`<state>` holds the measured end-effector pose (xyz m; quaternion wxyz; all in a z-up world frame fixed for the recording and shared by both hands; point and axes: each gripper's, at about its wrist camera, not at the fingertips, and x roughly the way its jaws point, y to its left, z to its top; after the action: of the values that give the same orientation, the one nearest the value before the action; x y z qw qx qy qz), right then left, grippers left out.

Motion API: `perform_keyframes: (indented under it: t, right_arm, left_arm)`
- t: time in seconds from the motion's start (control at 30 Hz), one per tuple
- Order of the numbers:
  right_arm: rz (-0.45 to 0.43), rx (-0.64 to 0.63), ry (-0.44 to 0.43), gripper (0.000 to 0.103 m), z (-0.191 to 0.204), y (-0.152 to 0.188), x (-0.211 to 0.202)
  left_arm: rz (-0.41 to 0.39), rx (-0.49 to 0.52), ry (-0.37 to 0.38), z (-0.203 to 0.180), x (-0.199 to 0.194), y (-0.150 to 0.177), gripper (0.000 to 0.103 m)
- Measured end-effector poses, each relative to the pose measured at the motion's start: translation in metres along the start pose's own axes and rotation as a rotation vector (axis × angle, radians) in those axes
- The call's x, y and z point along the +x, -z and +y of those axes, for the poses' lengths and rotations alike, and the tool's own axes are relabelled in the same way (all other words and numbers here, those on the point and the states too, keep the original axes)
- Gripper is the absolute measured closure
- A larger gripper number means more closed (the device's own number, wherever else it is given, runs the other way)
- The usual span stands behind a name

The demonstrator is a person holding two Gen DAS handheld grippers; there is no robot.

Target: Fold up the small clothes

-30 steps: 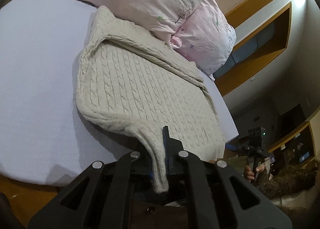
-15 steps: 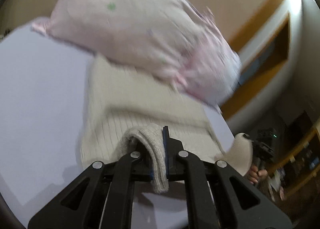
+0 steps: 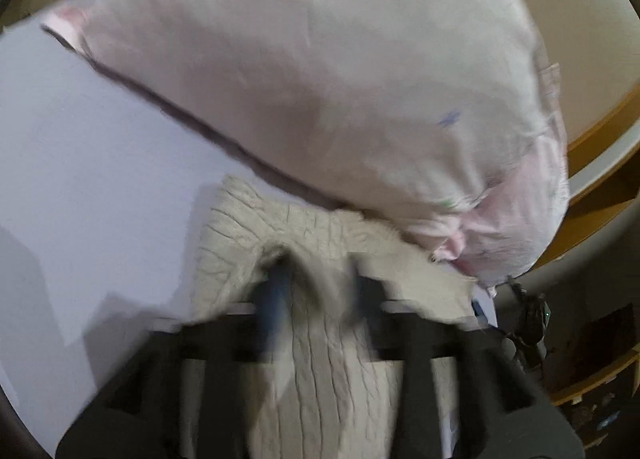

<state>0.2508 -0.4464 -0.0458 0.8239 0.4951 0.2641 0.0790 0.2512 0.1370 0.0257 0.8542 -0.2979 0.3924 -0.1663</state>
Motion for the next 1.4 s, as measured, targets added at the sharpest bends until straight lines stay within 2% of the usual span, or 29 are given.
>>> perform_keyframes:
  t: [0.03, 0.07, 0.1, 0.2, 0.27, 0.33, 0.37, 0.47, 0.5, 0.53, 0.6, 0.67, 0.77, 0.83, 0.9, 0.97, 1.03, 1.07, 1.1, 1.13, 1.17, 1.2, 1.23, 1.27, 1.3, 1.33, 1.4]
  right_arm:
    - [-0.036, -0.026, -0.006, 0.002, 0.004, 0.0, -0.008]
    - [-0.04, -0.041, -0.026, 0.002, 0.005, -0.002, -0.015]
    - [-0.036, -0.046, -0.04, 0.002, 0.004, -0.003, -0.018]
    - [-0.019, -0.033, -0.044, 0.002, 0.002, 0.0, -0.012]
    - [0.02, -0.013, -0.052, 0.002, -0.005, -0.003, -0.007]
    - [0.039, -0.011, -0.05, 0.002, -0.002, 0.003, 0.0]
    - [0.048, -0.017, -0.049, 0.002, 0.0, 0.004, 0.002]
    - [0.063, -0.032, -0.067, 0.002, 0.005, 0.01, 0.003]
    - [0.07, -0.031, -0.078, 0.002, 0.006, 0.011, 0.003]
    - [0.077, -0.029, -0.088, 0.002, 0.007, 0.012, 0.003]
    - [0.091, -0.03, -0.107, 0.002, 0.01, 0.012, 0.002]
    - [0.093, -0.039, -0.132, 0.002, 0.016, 0.009, -0.002]
    - [0.066, -0.068, -0.175, 0.002, 0.026, 0.0, -0.017]
    - [0.042, -0.098, -0.185, 0.002, 0.032, -0.007, -0.029]
    - [0.002, -0.142, -0.182, 0.002, 0.038, -0.014, -0.045]
    - [-0.042, -0.212, -0.144, 0.002, 0.042, -0.024, -0.062]
    - [-0.063, -0.266, -0.088, 0.002, 0.041, -0.033, -0.073]
    - [-0.066, -0.268, -0.066, 0.002, 0.038, -0.037, -0.076]
    - [-0.058, -0.255, -0.053, 0.002, 0.033, -0.041, -0.077]
    - [-0.033, -0.233, -0.048, 0.002, 0.028, -0.046, -0.076]
    - [-0.002, -0.212, -0.048, 0.002, 0.022, -0.05, -0.075]
    - [0.022, -0.199, -0.045, 0.002, 0.018, -0.052, -0.074]
    - [0.051, -0.188, -0.039, 0.002, 0.016, -0.053, -0.071]
    - [0.097, -0.185, -0.026, 0.002, 0.015, -0.054, -0.066]
    - [0.144, -0.19, -0.005, 0.002, 0.014, -0.053, -0.06]
    - [0.19, -0.193, 0.022, 0.002, 0.014, -0.051, -0.053]
    - [0.316, -0.203, 0.103, 0.002, 0.011, -0.042, -0.028]
  left_arm:
    - [-0.034, 0.009, -0.014, -0.001, -0.01, 0.0, 0.009]
    - [-0.078, 0.026, -0.051, -0.003, -0.024, 0.004, 0.008]
    - [-0.081, 0.04, -0.075, -0.002, -0.032, 0.007, 0.008]
    - [-0.008, 0.035, -0.108, 0.006, -0.028, 0.014, 0.009]
    - [0.054, 0.026, -0.113, 0.011, -0.019, 0.022, 0.015]
    - [0.104, 0.021, -0.111, 0.012, -0.008, 0.03, 0.028]
    - [0.125, 0.017, -0.113, 0.013, -0.003, 0.036, 0.03]
    - [0.107, 0.006, -0.124, 0.011, -0.003, 0.042, 0.046]
    - [0.132, -0.031, -0.097, 0.014, 0.001, 0.042, 0.068]
    - [0.154, -0.075, -0.065, 0.018, 0.006, 0.042, 0.076]
    - [0.145, -0.111, -0.01, 0.017, 0.006, 0.04, 0.08]
    - [0.104, -0.116, 0.108, -0.003, -0.003, 0.035, 0.082]
    - [0.049, -0.052, 0.283, -0.063, -0.01, 0.027, 0.086]
    - [0.056, 0.01, 0.393, -0.111, 0.002, 0.028, 0.087]
    - [0.113, 0.081, 0.503, -0.17, 0.038, 0.042, 0.087]
    - [0.201, 0.121, 0.562, -0.213, 0.084, 0.063, 0.087]
    - [0.307, 0.158, 0.549, -0.247, 0.14, 0.088, 0.086]
    - [0.411, 0.171, 0.504, -0.265, 0.18, 0.106, 0.086]
    - [0.476, 0.154, 0.488, -0.271, 0.202, 0.116, 0.087]
    - [0.505, 0.13, 0.514, -0.273, 0.209, 0.12, 0.087]
    - [0.525, 0.089, 0.602, -0.275, 0.21, 0.122, 0.087]
    - [0.485, 0.097, 0.656, -0.276, 0.197, 0.117, 0.086]
    - [0.432, 0.124, 0.667, -0.276, 0.184, 0.112, 0.081]
    - [0.327, 0.175, 0.663, -0.271, 0.156, 0.099, 0.073]
    - [0.273, 0.195, 0.635, -0.266, 0.141, 0.094, 0.049]
    - [0.186, 0.227, 0.529, -0.253, 0.12, 0.084, 0.03]
    - [0.112, 0.265, 0.354, -0.233, 0.101, 0.078, 0.025]
